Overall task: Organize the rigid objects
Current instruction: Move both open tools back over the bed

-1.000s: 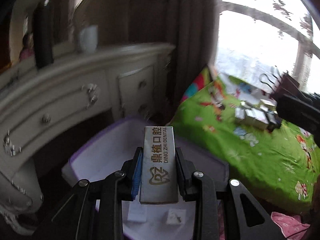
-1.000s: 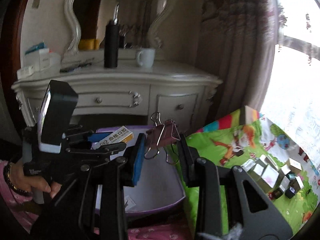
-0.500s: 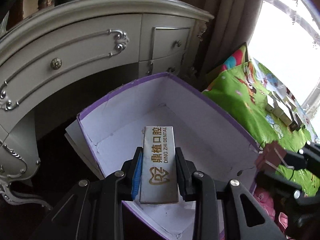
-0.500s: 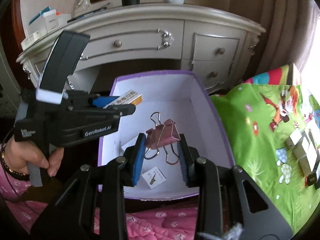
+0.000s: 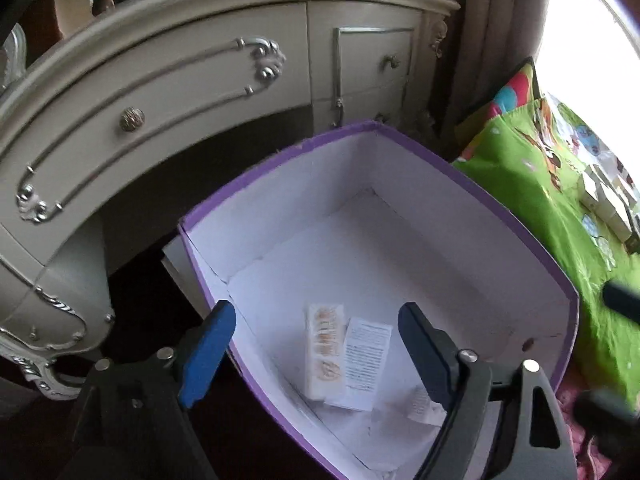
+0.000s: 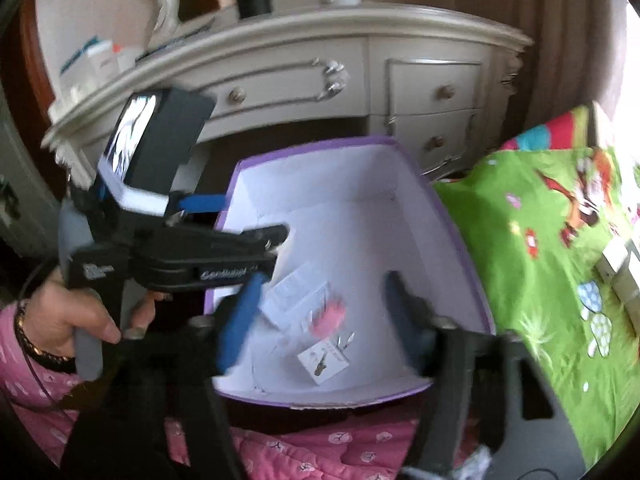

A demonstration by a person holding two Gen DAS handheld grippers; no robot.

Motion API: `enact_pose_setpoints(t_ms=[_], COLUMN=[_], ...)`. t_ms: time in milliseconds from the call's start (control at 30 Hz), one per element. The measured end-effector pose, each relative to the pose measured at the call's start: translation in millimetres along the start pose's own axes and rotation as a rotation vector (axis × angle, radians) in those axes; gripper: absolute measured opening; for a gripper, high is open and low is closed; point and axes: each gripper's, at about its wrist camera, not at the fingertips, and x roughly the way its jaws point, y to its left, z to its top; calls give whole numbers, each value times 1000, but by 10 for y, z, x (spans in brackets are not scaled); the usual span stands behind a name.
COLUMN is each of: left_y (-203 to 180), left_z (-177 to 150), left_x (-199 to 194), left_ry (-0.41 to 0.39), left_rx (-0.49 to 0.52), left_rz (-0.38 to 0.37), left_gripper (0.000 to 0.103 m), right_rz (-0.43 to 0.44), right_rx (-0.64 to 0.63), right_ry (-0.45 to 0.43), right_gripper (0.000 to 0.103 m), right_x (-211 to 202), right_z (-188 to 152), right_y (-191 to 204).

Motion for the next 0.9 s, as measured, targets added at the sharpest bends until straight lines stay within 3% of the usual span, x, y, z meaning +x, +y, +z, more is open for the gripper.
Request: enact_pose_setpoints(t_ms=[200,333,533,633,767,900], left_y=[-233,-655,-1818,-2493,-3319,-3716], left_z=[45,55,-54,-119,-113,-25], left_x=[-92,-184,-283,-291,-141,37], left_ry=[-23,-36,-25,-26,-42,-26], left_rx=[59,143,385,498,592,561], left_rz=[-27,-121,-331,-438,-466,-481], left_gripper=[85,85,85,85,85,85], right_rz=[-86,-209,-484,-567,-683,-767], right_rx=[122,222,432,574,671,689], right_ry=[-76,-117,-128,-146,-139,-128], right_gripper=[78,81,82,82,82,82], right_x=[-443,-827,-1483,-1823,-2164,-2407], right_z=[-168,-500,-1242,-1582,-1934,-2187], right_y=[-520,-973,-1747,-2107,-2444,-2671])
